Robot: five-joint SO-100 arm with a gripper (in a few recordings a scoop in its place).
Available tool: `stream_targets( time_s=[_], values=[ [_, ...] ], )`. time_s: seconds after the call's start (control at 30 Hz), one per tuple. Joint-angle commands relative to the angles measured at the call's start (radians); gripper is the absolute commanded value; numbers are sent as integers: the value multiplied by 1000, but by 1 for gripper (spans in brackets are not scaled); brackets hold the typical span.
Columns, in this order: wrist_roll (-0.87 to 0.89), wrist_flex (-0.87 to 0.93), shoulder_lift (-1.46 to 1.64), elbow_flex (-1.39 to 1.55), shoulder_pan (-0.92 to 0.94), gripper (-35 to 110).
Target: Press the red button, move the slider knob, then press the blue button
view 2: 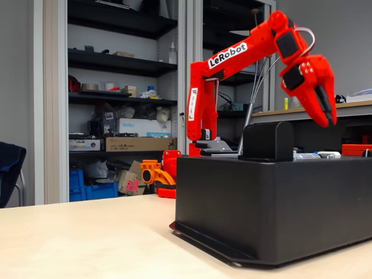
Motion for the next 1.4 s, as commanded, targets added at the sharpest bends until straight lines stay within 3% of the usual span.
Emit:
stream_targets(
  time_s=[0.0, 0.6, 1.37],
  values=[
    [15, -28, 97, 72, -21, 0],
    [29, -215, 230, 382, -55, 0],
    [48, -328, 225, 469, -69, 0]
  ],
)
